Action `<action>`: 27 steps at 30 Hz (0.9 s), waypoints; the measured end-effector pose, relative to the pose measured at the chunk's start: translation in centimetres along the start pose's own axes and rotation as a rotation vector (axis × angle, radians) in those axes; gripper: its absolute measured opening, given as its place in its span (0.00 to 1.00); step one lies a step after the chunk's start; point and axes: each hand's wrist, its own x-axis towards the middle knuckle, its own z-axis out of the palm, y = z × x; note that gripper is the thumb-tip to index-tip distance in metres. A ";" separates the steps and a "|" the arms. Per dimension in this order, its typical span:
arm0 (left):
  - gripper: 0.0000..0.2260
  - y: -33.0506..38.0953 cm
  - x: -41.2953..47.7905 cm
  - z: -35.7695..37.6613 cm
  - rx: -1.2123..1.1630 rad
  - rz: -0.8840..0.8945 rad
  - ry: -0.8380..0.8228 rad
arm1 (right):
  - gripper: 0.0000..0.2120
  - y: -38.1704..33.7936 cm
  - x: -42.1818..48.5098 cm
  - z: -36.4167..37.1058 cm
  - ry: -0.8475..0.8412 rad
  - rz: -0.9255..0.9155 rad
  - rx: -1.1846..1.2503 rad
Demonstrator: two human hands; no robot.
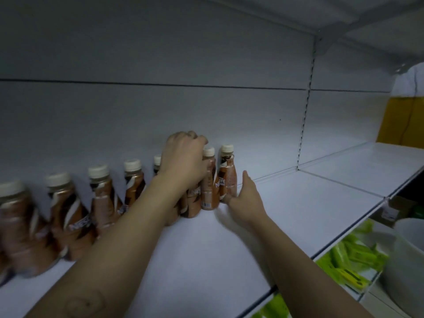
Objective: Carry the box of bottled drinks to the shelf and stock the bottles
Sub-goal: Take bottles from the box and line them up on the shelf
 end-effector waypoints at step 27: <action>0.21 -23.1 -24.2 -10.4 -0.211 -0.586 0.335 | 0.24 -16.7 -14.7 14.6 -0.291 -0.571 0.015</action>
